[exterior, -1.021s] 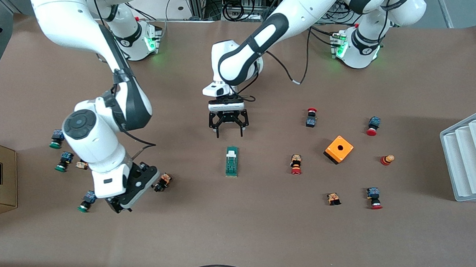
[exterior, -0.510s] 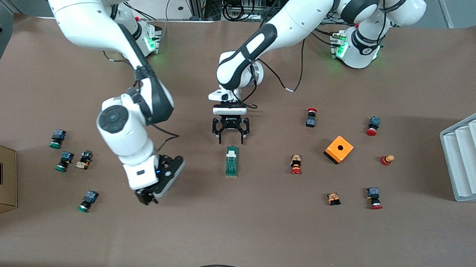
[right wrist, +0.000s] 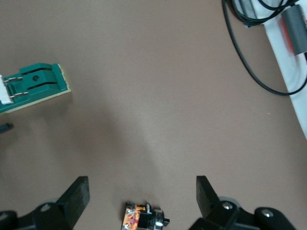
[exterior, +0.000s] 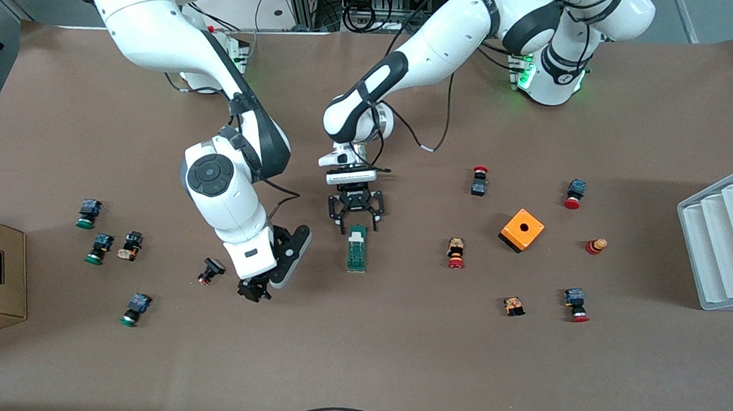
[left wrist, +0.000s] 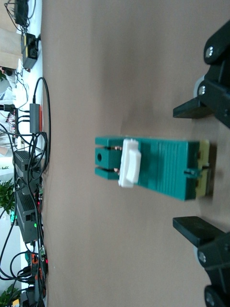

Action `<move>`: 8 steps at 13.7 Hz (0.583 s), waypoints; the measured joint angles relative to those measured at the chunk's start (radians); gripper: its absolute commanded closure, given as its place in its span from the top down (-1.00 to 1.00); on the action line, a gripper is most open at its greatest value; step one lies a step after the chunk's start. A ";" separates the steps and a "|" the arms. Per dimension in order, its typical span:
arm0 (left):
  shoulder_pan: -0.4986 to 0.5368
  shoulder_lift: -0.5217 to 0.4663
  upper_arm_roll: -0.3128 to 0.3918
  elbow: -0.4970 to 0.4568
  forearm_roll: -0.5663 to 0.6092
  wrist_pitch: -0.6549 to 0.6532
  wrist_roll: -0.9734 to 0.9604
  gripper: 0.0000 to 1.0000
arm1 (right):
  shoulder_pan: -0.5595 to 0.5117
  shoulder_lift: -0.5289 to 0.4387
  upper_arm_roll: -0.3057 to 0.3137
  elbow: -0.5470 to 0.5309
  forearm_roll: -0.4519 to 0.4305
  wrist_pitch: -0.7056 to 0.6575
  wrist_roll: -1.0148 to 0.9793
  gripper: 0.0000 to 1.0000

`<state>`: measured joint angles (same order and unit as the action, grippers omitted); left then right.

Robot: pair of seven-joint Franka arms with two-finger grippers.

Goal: Close load switch with both arms
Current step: 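Lower the left gripper and grasp the green switch base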

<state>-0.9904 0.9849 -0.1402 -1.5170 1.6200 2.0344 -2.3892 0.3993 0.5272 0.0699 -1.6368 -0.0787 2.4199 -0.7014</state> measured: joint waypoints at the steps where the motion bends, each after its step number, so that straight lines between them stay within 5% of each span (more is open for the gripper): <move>1: -0.002 0.005 0.000 0.008 0.002 -0.003 -0.010 0.77 | 0.008 0.000 0.000 -0.006 0.000 0.000 0.000 0.99; 8: 0.001 0.036 0.016 0.007 0.139 -0.050 -0.138 0.73 | 0.066 0.015 -0.001 -0.021 -0.011 -0.011 0.001 0.99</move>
<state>-0.9893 1.0206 -0.1241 -1.5101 1.7589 1.9840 -2.5269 0.4650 0.5420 0.0689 -1.6582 -0.0896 2.4090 -0.7009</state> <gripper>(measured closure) 0.132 0.000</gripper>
